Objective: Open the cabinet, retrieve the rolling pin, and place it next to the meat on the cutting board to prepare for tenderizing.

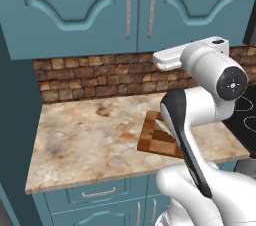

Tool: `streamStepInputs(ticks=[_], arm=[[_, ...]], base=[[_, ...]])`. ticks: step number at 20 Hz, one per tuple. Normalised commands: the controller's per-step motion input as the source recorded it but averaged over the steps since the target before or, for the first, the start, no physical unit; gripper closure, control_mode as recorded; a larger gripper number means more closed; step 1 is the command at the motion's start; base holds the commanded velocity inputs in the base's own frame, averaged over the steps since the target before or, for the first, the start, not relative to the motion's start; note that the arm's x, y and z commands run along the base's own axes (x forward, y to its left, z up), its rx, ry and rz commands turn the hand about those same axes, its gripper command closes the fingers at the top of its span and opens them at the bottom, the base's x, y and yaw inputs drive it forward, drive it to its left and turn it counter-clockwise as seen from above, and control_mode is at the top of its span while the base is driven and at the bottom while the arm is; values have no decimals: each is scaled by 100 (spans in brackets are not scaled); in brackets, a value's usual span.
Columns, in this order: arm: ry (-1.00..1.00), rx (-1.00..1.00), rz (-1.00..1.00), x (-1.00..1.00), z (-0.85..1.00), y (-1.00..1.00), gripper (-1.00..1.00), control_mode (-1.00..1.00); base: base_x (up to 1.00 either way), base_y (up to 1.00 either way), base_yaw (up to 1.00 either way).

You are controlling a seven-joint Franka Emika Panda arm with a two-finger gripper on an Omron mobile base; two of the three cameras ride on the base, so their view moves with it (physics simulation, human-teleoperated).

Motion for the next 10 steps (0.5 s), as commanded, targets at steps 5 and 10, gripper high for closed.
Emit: streamStepInputs(ticks=[5, 10], arm=[[2, 2, 0, 30, 0, 0, -100, -100], [2, 2, 0, 58, 0, 7, -100, -100]], base=[[0, 0, 0], [0, 0, 0]])
